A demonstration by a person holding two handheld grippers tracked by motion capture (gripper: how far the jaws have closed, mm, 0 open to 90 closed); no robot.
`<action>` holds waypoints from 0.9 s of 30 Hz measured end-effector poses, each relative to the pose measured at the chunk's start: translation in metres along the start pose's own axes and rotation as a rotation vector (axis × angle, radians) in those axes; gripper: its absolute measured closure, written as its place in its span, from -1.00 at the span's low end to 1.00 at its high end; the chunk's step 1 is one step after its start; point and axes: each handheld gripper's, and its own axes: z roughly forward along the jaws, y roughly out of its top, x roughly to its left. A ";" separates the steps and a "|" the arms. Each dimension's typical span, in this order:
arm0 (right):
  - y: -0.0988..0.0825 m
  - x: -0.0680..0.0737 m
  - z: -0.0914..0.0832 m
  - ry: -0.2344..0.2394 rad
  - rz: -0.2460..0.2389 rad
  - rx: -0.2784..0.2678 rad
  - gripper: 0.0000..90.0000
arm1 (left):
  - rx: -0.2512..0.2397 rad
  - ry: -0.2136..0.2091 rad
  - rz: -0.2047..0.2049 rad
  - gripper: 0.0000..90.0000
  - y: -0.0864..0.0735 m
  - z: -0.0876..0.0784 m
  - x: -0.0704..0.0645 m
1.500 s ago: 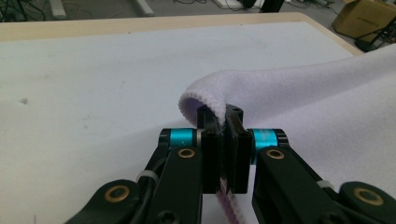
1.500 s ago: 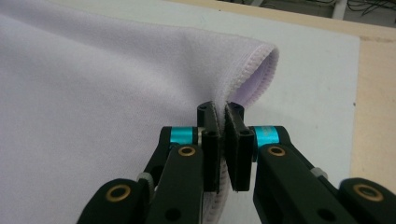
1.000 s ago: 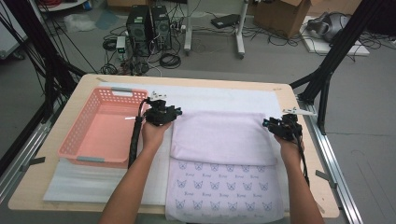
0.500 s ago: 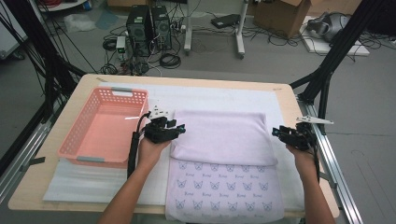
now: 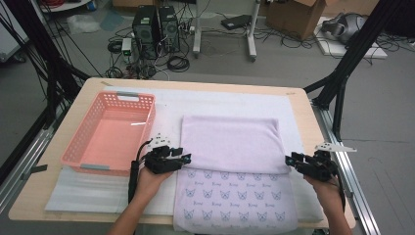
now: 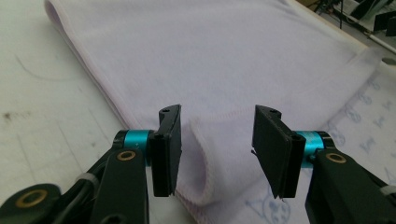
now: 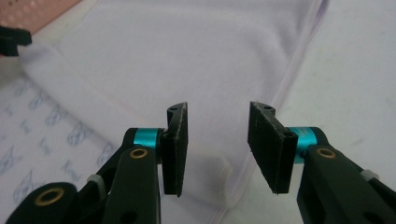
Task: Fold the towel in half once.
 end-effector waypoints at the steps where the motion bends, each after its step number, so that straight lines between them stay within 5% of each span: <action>1: -0.003 0.002 0.000 -0.001 -0.012 0.011 0.28 | 0.004 -0.004 -0.005 0.16 -0.002 0.001 0.000; 3: -0.009 0.006 0.002 -0.007 -0.026 0.031 0.28 | 0.025 -0.019 -0.005 0.23 -0.005 0.003 0.000; 7: -0.017 0.006 0.009 -0.007 -0.049 0.083 0.72 | 0.056 -0.004 0.032 0.91 -0.009 0.004 -0.006; 10: -0.023 0.005 0.011 0.006 -0.068 0.100 0.89 | 0.033 0.001 0.029 0.94 -0.012 -0.001 -0.007; 27: -0.036 0.017 -0.018 0.043 -0.060 0.054 0.90 | -0.060 -0.015 0.050 0.94 -0.033 -0.034 -0.025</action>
